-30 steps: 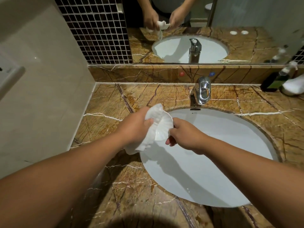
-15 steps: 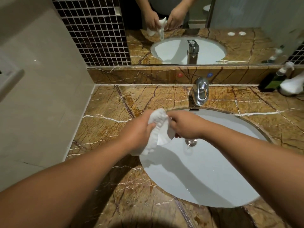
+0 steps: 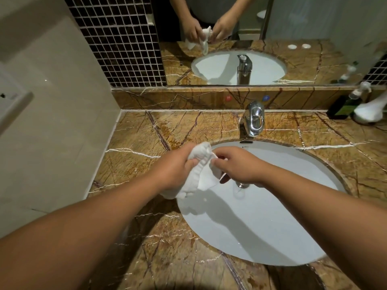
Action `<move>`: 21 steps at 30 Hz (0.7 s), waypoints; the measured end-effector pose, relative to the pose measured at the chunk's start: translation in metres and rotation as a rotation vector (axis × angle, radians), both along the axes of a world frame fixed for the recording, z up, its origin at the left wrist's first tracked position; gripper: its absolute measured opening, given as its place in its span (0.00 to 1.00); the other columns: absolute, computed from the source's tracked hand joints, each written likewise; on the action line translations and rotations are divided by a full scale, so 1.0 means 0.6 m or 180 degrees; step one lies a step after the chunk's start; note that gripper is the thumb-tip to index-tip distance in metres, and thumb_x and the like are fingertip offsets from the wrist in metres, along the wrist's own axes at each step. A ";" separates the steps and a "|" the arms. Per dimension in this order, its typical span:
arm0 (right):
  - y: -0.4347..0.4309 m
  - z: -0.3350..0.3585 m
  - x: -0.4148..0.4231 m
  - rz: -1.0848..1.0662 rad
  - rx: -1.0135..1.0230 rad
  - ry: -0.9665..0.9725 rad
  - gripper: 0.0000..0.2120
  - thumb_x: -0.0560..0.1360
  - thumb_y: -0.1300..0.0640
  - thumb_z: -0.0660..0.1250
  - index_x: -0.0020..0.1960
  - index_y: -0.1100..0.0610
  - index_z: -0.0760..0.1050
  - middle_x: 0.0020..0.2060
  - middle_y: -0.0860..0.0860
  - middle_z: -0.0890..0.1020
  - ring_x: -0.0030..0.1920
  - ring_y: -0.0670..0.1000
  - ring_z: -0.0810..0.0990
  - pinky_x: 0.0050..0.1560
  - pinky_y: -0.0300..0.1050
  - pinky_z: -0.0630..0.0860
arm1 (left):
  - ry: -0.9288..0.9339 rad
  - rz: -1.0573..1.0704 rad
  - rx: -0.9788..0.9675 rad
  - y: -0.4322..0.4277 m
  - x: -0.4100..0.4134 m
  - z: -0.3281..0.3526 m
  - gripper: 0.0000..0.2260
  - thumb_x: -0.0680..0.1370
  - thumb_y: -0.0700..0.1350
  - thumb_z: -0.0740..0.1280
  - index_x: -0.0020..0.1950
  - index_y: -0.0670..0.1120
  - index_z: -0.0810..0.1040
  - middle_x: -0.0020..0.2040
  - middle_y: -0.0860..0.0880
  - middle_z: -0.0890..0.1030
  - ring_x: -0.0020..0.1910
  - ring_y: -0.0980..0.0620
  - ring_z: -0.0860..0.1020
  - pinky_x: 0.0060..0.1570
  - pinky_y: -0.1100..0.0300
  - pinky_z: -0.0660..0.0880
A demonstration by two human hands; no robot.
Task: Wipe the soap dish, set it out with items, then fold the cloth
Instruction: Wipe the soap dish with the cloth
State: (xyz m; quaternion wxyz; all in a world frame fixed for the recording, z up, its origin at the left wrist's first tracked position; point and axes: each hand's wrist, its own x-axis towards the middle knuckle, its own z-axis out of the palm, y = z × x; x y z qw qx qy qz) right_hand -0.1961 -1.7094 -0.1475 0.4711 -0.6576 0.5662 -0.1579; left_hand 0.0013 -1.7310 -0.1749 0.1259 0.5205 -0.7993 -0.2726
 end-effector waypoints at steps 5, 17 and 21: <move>0.009 -0.022 -0.002 -0.0697 0.1173 -0.1660 0.12 0.80 0.62 0.58 0.60 0.60 0.76 0.52 0.60 0.82 0.49 0.56 0.83 0.42 0.45 0.81 | 0.0153 0.0374 0.0125 -0.001 -0.002 0.006 0.07 0.81 0.54 0.58 0.58 0.63 0.69 0.44 0.55 0.80 0.39 0.53 0.78 0.38 0.52 0.76; 0.001 -0.028 0.000 -0.1613 0.1457 -0.2253 0.11 0.81 0.62 0.58 0.54 0.66 0.77 0.42 0.62 0.85 0.41 0.59 0.84 0.44 0.56 0.83 | -0.0396 -0.0876 -0.0926 0.040 -0.028 0.016 0.16 0.79 0.52 0.59 0.67 0.57 0.72 0.61 0.54 0.78 0.62 0.51 0.68 0.56 0.55 0.57; 0.007 -0.035 -0.001 -0.1730 0.1373 -0.1823 0.12 0.82 0.60 0.55 0.52 0.62 0.77 0.38 0.58 0.84 0.33 0.54 0.83 0.30 0.45 0.80 | -0.0548 -0.1250 -0.0762 0.052 -0.009 0.017 0.14 0.79 0.53 0.56 0.62 0.57 0.74 0.55 0.55 0.79 0.57 0.53 0.72 0.59 0.53 0.60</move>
